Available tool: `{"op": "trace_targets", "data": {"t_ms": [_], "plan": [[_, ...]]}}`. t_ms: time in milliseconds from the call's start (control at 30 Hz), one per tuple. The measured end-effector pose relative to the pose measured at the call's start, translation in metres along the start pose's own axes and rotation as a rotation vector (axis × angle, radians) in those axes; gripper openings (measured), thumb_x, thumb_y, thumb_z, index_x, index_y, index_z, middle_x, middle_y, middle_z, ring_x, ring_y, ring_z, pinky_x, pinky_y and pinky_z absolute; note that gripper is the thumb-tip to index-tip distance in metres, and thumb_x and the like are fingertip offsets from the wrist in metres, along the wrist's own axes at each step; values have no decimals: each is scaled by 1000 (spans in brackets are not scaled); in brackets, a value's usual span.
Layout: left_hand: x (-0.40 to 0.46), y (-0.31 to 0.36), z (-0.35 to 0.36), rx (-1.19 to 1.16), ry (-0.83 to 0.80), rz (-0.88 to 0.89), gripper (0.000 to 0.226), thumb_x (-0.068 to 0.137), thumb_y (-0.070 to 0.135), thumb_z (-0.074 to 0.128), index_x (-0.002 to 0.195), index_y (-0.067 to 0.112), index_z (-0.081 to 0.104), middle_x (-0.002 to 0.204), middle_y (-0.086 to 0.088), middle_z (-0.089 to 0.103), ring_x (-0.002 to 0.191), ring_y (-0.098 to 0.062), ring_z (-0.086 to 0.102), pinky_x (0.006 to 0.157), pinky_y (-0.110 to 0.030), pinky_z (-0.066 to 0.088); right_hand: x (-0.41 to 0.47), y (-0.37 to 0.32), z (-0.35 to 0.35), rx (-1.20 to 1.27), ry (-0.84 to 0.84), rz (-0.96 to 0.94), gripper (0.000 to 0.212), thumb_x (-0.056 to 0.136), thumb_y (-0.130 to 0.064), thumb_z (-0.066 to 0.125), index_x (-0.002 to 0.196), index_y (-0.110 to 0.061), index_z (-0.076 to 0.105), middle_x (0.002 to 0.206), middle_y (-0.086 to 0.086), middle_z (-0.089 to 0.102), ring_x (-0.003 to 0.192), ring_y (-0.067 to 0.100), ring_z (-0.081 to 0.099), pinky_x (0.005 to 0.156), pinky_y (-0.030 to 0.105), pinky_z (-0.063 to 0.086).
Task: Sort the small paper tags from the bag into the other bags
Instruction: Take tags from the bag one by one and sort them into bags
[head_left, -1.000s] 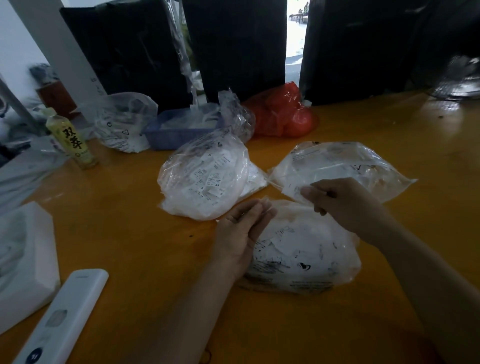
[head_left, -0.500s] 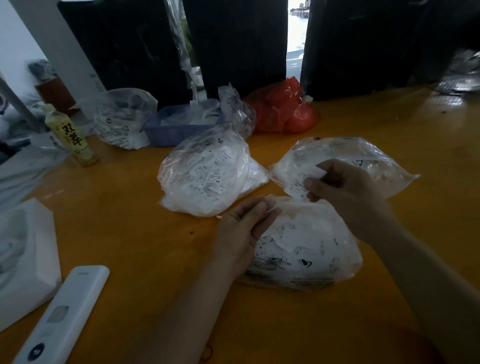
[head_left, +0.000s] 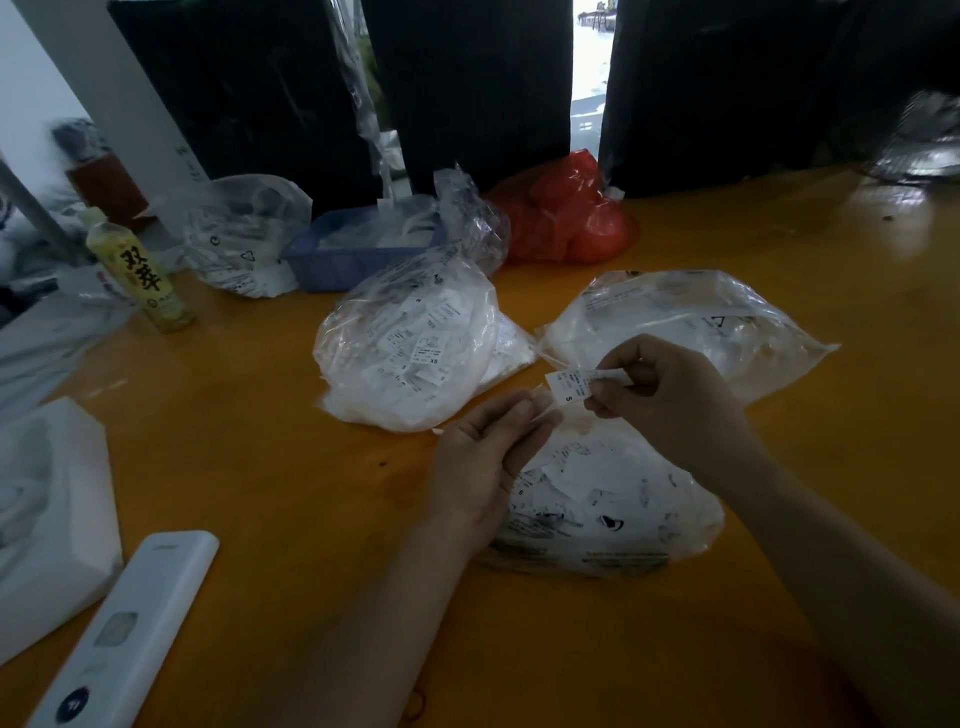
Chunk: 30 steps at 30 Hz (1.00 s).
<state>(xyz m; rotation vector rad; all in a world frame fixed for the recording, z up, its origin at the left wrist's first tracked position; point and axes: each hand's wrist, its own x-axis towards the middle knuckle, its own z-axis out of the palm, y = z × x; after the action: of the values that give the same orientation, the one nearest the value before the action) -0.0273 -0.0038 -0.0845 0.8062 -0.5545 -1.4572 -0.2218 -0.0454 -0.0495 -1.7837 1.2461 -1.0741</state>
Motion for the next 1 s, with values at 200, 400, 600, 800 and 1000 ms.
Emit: {"op": "trace_targets", "data": {"t_ms": [200,400,600,800,1000], "plan": [[-1,-2,2,71,37,14,22,74,11,80,96,6,81,102,-18,79,92,-23,78,74,-24,62,-3,-5,1,-185,-100,-32,8,96,-30,68,88,-33,66,77,-18,74,63,7,68,56,27,54],[-5,-3,2,201,20,54,23,78,18,81,100,13,81,102,-11,80,93,-21,78,73,-24,62,-6,-7,7,-203,-71,-39,16,95,-32,70,111,-31,70,86,-9,72,70,1,66,63,21,54],[-4,-3,3,185,68,54,28,74,21,83,101,11,82,114,-13,77,103,-24,76,74,-26,62,-10,-8,14,-206,-8,-74,7,93,-33,72,100,-35,71,78,-16,72,75,-2,68,69,22,58],[-5,-2,3,190,60,40,33,74,24,82,105,12,80,116,-13,77,104,-25,76,74,-27,62,-14,-9,18,-235,-76,-143,18,91,-32,74,109,-31,71,90,-19,70,81,-4,67,73,11,55],[-11,13,6,947,37,464,25,96,19,74,113,37,72,104,17,77,90,-3,74,71,-20,60,-5,-7,5,-107,61,-106,12,92,-19,75,102,-26,73,81,-14,73,75,-2,70,71,12,55]]}}
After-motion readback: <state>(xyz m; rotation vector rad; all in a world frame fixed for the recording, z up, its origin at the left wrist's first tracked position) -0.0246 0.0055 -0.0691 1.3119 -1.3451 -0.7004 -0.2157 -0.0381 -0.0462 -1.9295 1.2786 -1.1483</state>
